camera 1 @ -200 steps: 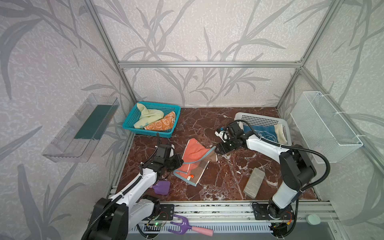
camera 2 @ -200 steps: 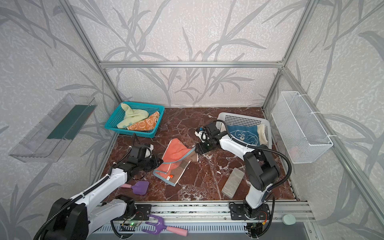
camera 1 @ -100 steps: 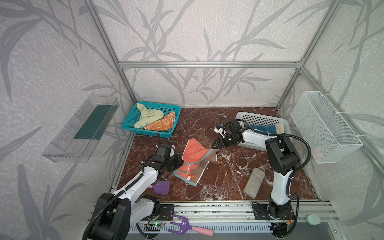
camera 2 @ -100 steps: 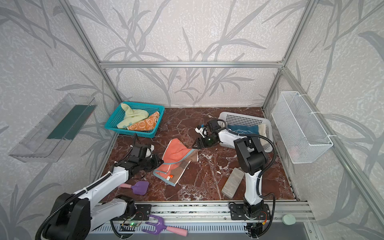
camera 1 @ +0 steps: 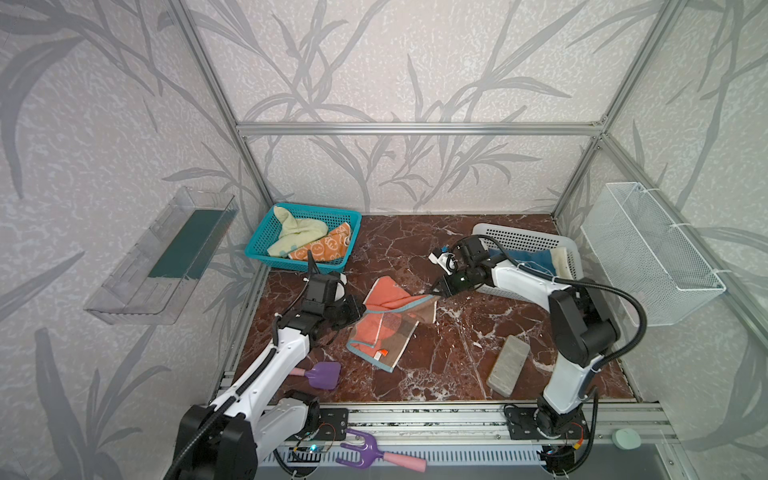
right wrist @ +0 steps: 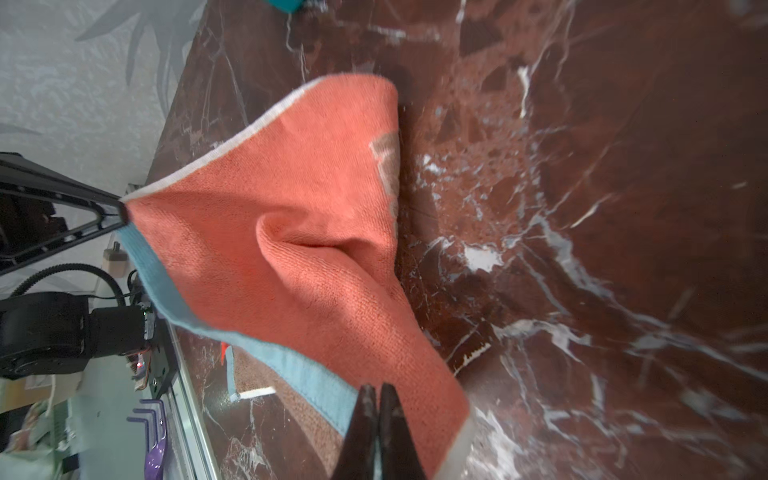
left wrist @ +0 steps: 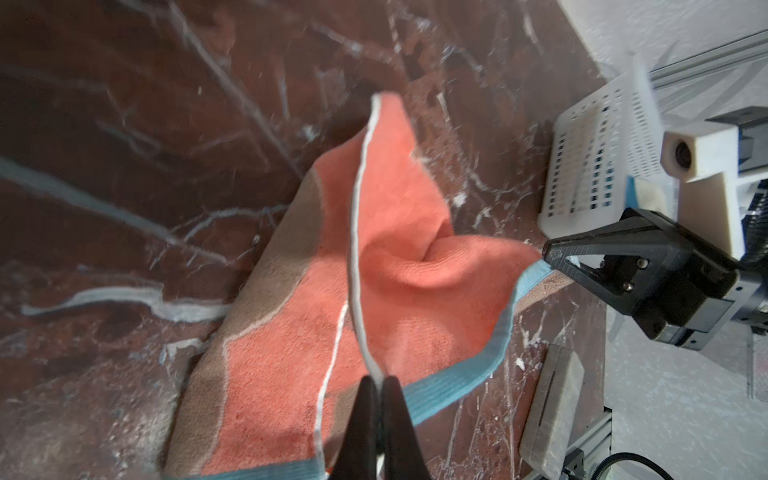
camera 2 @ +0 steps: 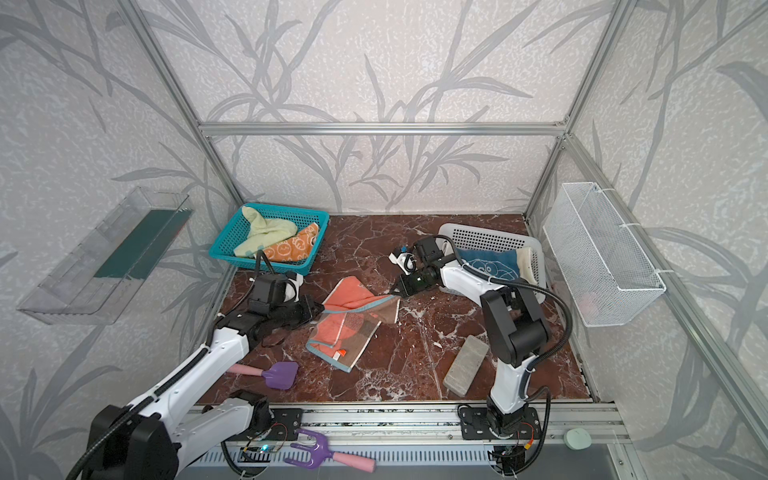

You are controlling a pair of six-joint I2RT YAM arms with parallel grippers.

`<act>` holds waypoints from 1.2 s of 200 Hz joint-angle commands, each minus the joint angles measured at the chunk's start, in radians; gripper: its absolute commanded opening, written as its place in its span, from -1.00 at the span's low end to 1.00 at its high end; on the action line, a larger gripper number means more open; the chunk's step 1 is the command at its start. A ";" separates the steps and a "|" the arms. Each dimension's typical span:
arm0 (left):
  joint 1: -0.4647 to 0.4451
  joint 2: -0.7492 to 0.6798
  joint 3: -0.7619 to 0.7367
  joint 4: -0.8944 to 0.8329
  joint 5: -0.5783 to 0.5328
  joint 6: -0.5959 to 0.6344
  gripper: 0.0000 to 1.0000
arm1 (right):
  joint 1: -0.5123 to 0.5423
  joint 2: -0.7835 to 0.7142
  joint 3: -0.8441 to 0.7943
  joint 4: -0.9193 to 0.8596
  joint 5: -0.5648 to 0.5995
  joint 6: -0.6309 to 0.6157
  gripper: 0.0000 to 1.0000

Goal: Fold and stack the towels
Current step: 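Lift the towel by two corners with both grippers and hold it up to spread it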

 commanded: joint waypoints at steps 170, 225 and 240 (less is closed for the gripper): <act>0.001 -0.054 1.113 -0.310 0.032 0.184 -1.00 | 0.342 -0.505 0.973 -0.540 0.556 -0.136 -1.00; 0.000 -0.010 1.134 -0.341 -0.020 0.203 -1.00 | 0.340 -0.482 0.941 -0.542 0.685 -0.117 -1.00; 0.001 0.037 1.127 -0.353 -0.041 0.195 -1.00 | 0.315 -0.431 0.934 -0.544 0.747 -0.145 -1.00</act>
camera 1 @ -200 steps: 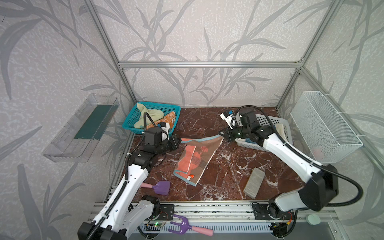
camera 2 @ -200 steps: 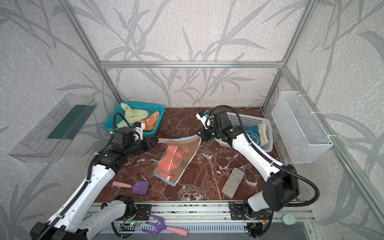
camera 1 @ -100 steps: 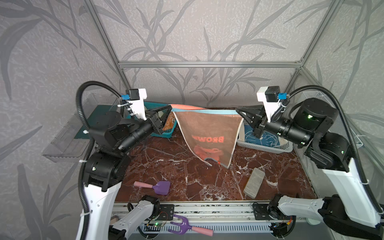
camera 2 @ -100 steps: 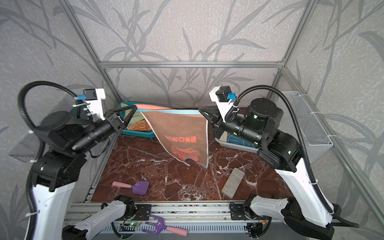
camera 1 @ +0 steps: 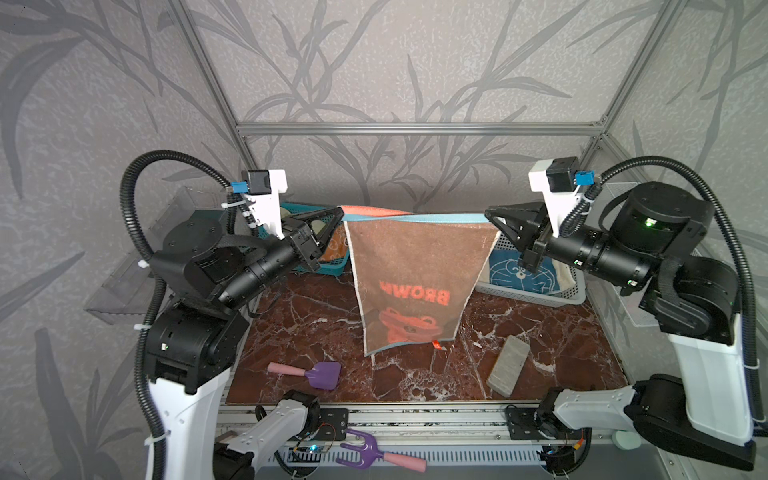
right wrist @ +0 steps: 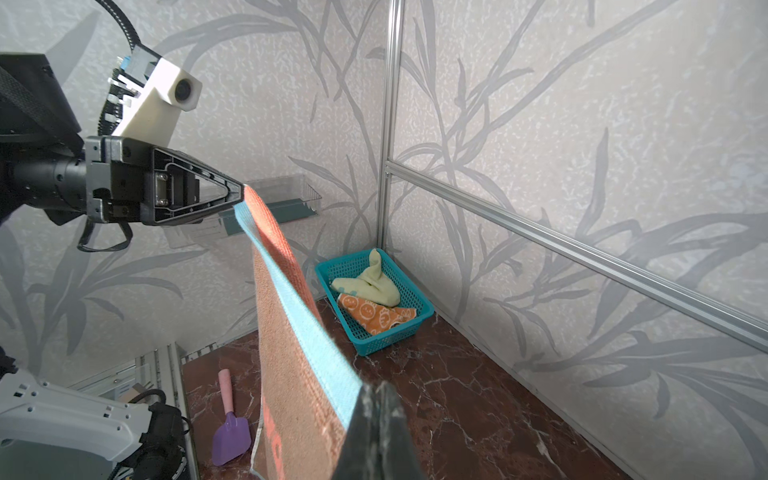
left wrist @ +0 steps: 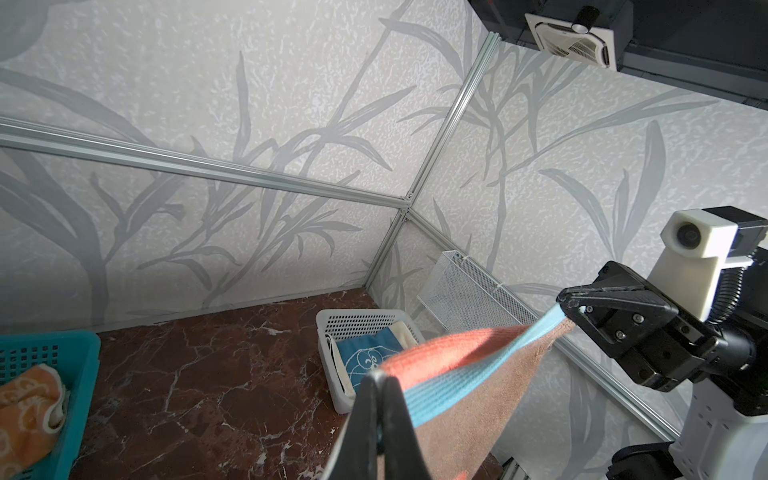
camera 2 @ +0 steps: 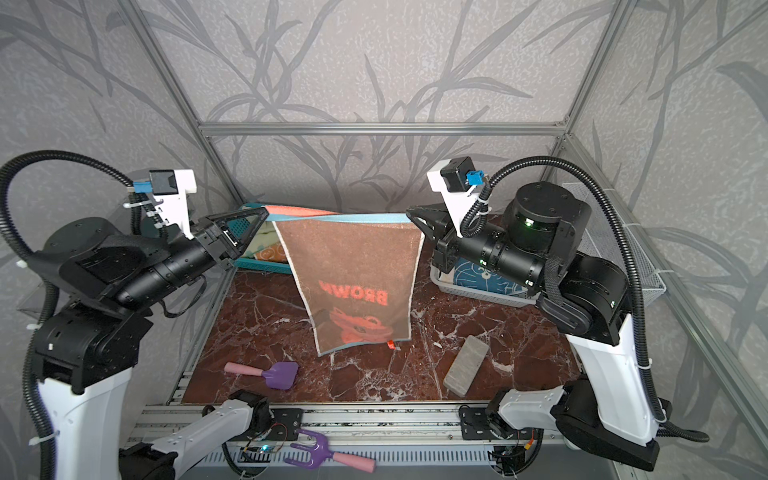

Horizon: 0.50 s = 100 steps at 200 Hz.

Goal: Fold and stack the towels
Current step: 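Lift the towel by two corners with both grippers and hold it up to spread it, then lower the spread towel flat onto the table with both grippers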

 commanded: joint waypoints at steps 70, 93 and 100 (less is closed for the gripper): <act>0.054 0.407 -0.235 0.270 -0.184 -0.012 -1.00 | -0.397 0.598 0.076 0.023 -0.160 -0.030 -1.00; 0.094 0.614 -0.245 0.434 -0.151 -0.028 -1.00 | -0.430 0.924 0.355 -0.037 -0.169 -0.041 -1.00; 0.097 0.669 -0.244 0.497 -0.137 -0.033 -1.00 | -0.433 1.029 0.478 -0.074 -0.157 -0.047 -1.00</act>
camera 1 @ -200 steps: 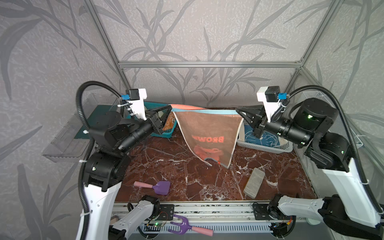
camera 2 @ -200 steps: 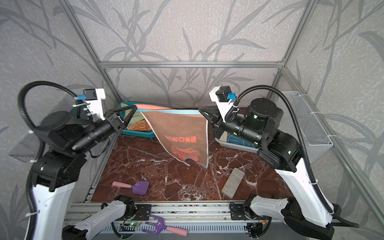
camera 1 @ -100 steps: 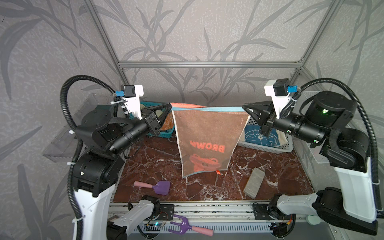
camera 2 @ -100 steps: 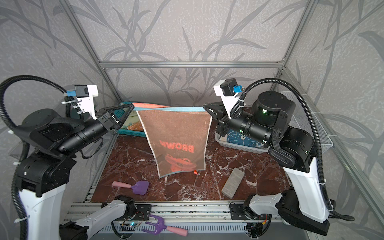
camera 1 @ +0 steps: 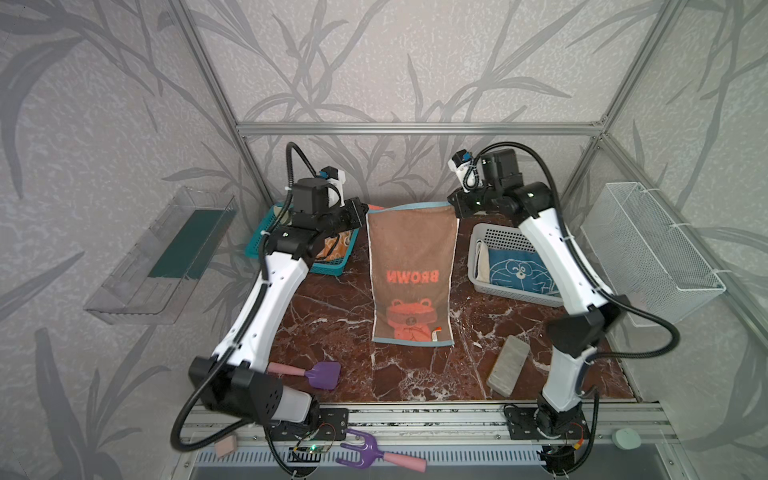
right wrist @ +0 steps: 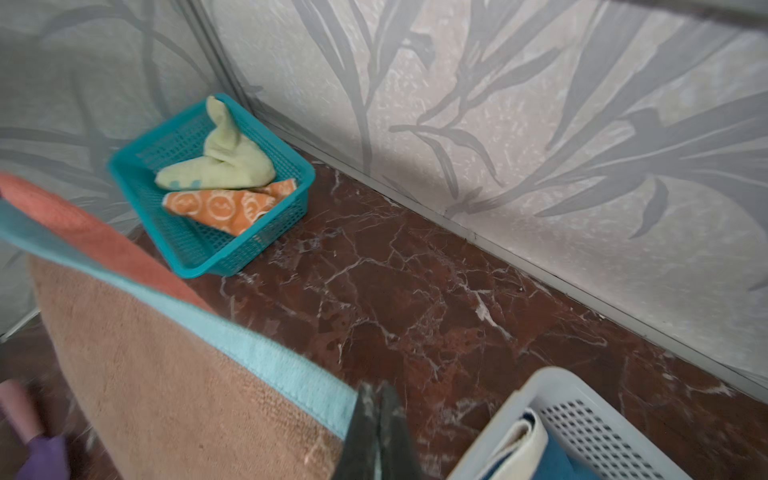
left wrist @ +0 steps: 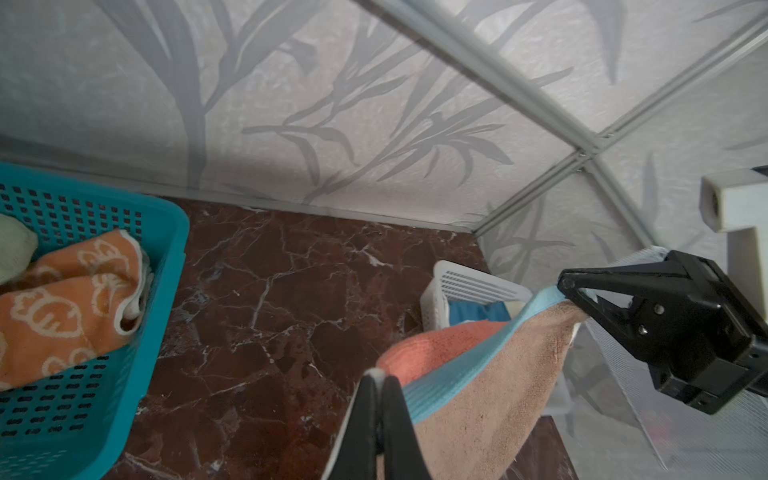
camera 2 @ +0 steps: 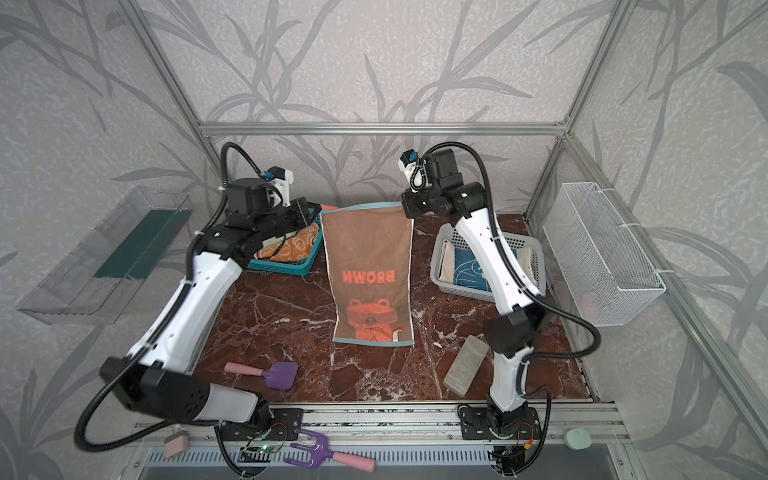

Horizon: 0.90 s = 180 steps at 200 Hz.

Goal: Fold and stack the towels
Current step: 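Lower the spread towel flat onto the table with both grippers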

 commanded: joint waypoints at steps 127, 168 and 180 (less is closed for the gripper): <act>-0.006 0.227 -0.470 0.494 0.051 -0.100 -1.00 | 0.007 0.036 -0.546 0.343 -0.044 -0.017 -1.00; -0.112 0.160 -0.615 0.286 -0.067 0.010 -1.00 | 0.104 -0.054 -0.768 0.288 0.023 -0.001 -1.00; -0.138 0.134 -0.689 0.302 -0.088 -0.006 -1.00 | 0.128 -0.058 -0.810 0.253 0.029 0.009 -1.00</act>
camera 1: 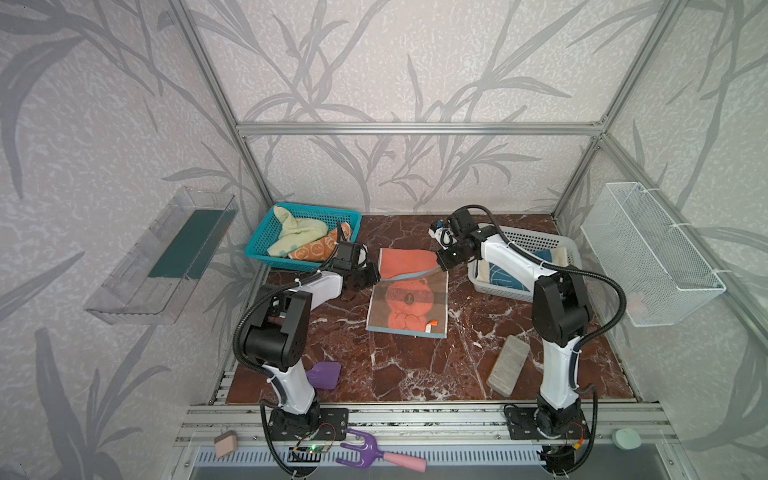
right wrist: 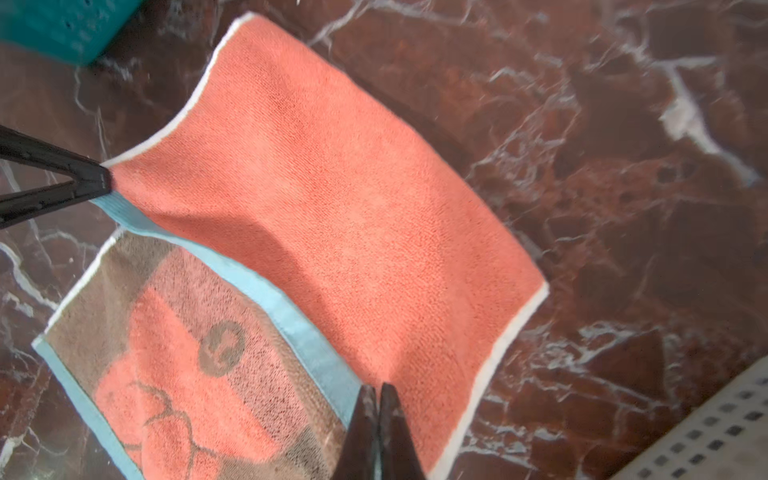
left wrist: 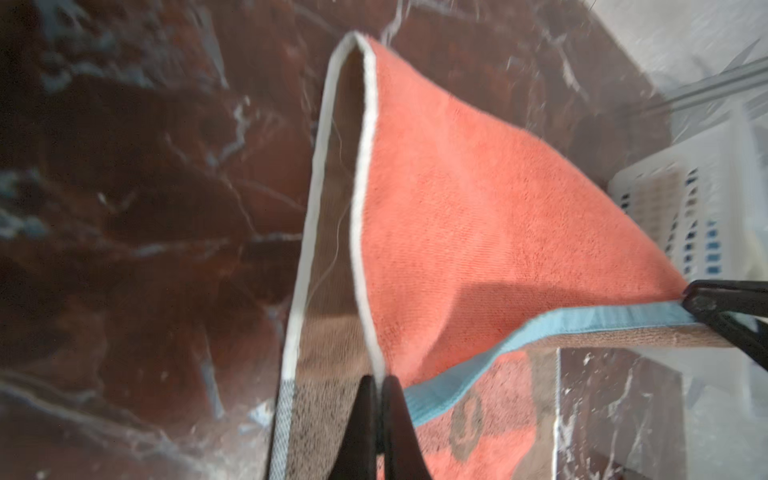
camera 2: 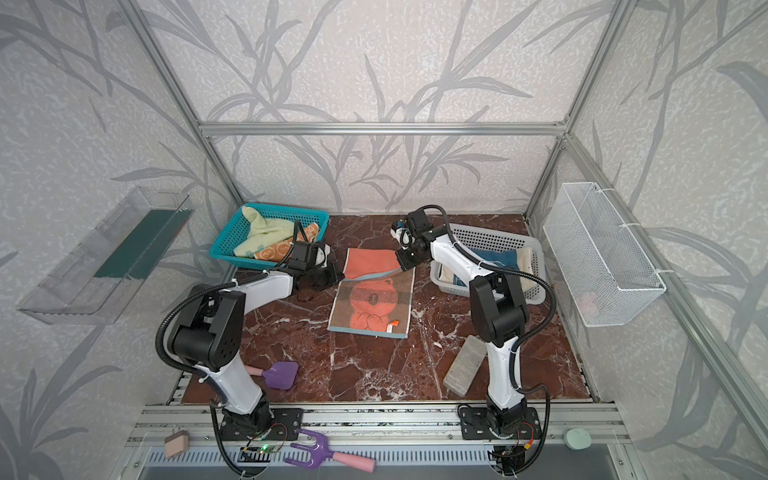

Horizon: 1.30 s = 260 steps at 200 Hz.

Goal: Fold and stack the towels
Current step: 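Lower the spread towel flat onto the table with both grippers, then fold the towel's far half toward the robot with both grippers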

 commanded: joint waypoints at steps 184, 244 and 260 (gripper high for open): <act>0.027 -0.487 -0.243 -0.310 0.062 0.028 -1.00 | 0.067 -0.308 -0.317 -0.048 -0.125 0.063 -1.00; 0.037 -0.546 -0.510 -0.172 0.106 -0.050 -1.00 | 0.067 -0.354 -0.575 0.045 -0.194 0.116 -1.00; 0.038 -0.532 -0.542 -0.141 0.112 -0.060 -1.00 | 0.067 -0.338 -0.611 0.074 -0.208 0.129 -1.00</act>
